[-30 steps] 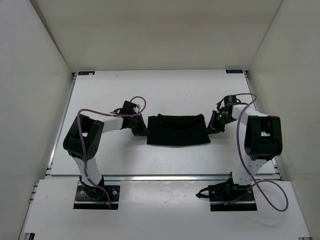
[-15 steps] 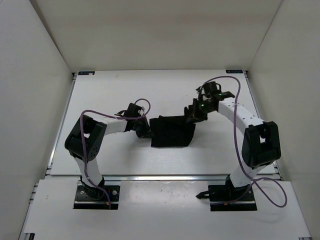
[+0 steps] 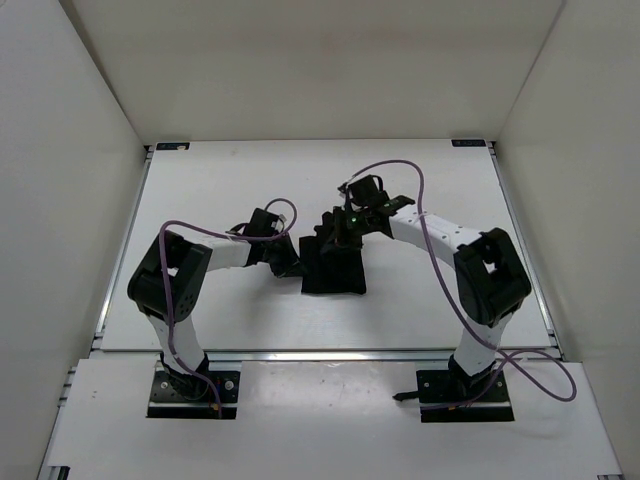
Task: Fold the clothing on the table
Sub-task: Fold the skirt
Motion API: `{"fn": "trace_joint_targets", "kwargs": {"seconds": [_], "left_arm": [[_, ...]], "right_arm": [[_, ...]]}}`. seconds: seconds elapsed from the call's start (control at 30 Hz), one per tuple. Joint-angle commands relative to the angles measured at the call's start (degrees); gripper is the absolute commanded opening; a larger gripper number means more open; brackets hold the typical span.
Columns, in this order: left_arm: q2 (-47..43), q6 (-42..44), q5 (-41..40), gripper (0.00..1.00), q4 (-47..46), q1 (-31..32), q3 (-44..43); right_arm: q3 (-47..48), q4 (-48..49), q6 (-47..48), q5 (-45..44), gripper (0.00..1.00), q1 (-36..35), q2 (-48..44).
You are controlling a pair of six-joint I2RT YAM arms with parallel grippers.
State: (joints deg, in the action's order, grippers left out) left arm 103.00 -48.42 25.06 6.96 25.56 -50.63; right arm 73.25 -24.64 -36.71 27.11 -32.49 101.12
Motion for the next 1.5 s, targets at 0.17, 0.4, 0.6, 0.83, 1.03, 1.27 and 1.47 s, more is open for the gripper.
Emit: {"fn": "trace_joint_targets", "kwargs": {"seconds": [0.17,0.4,0.6,0.83,1.03,1.27,1.47], "left_arm": [[-2.9,-0.2,1.2,0.00,-2.0,-2.0,3.4],[-2.9,0.3,2.1,0.02,-2.7,-2.3,4.0],[-3.1,1.1,2.7,0.09,-1.2,-3.4,4.6],[-9.0,-1.4,4.6,0.40,-2.2,-5.8,6.0],[-19.1,-6.1,7.5,0.44,-5.1,-11.0,12.3],[-31.2,-8.1,5.4,0.44,-4.8,-15.5,16.4],[-35.9,-8.8,5.9,0.45,-2.0,-17.5,12.9]], "right_arm": [[4.0,5.0,0.5,2.8,0.00,-2.8,7.2],[8.3,2.4,2.6,2.4,0.00,-5.7,12.7],[11.0,0.5,5.8,0.0,0.09,-7.1,15.9],[17.8,-7.4,11.4,-4.9,0.36,-9.4,11.8],[10.3,-4.7,10.0,-4.0,0.47,-8.2,-0.6],[3.5,1.5,7.8,-0.9,0.31,-6.6,0.1],[5.1,2.2,8.5,-0.7,0.20,-10.0,10.0]]}}
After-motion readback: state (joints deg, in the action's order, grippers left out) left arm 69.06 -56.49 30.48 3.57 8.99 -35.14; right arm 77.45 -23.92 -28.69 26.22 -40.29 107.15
